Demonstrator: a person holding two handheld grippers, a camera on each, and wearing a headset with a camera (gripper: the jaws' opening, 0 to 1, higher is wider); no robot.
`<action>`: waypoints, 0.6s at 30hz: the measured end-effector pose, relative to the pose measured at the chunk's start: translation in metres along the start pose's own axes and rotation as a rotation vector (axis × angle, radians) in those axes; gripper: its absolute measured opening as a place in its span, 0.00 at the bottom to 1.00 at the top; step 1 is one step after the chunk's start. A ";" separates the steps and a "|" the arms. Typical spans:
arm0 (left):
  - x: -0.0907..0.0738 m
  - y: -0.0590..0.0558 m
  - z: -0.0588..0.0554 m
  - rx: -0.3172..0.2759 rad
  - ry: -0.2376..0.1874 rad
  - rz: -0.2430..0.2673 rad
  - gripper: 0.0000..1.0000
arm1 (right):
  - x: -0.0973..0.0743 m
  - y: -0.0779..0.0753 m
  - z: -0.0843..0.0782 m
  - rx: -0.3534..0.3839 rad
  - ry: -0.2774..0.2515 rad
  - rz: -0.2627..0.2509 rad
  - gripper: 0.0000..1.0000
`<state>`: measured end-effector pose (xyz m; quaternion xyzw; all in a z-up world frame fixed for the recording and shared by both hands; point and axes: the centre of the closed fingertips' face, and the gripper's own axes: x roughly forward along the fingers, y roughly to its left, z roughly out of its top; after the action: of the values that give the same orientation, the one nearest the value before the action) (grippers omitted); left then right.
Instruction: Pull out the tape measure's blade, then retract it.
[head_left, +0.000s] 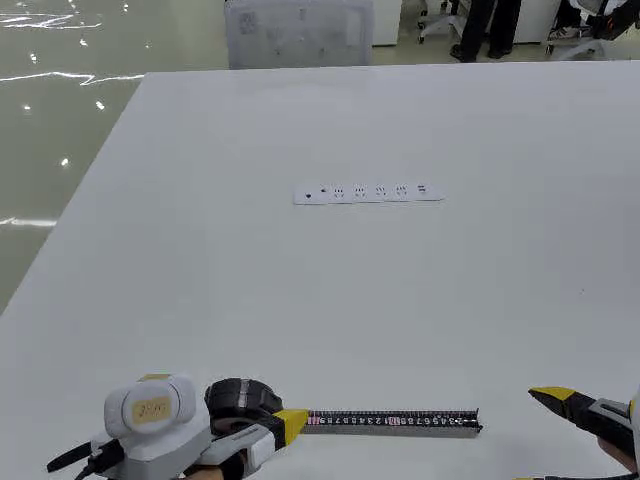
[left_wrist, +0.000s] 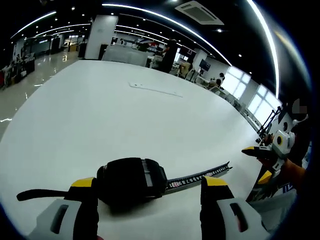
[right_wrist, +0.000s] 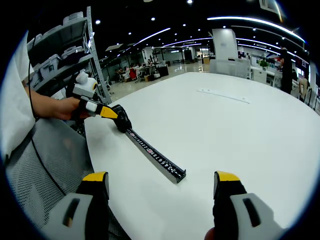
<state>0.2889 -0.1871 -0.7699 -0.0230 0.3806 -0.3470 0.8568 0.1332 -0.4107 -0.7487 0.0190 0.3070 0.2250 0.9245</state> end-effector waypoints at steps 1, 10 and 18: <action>0.002 0.001 -0.001 0.010 0.003 0.011 0.81 | 0.000 -0.001 0.000 0.001 0.000 0.000 0.87; 0.006 0.010 0.000 0.002 -0.024 0.093 0.74 | 0.000 -0.004 -0.001 0.003 0.003 -0.004 0.86; 0.009 0.020 -0.001 0.003 -0.020 0.142 0.66 | 0.001 -0.004 -0.004 0.008 0.009 0.000 0.85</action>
<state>0.3037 -0.1775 -0.7824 0.0020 0.3720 -0.2855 0.8832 0.1326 -0.4144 -0.7533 0.0215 0.3123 0.2239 0.9230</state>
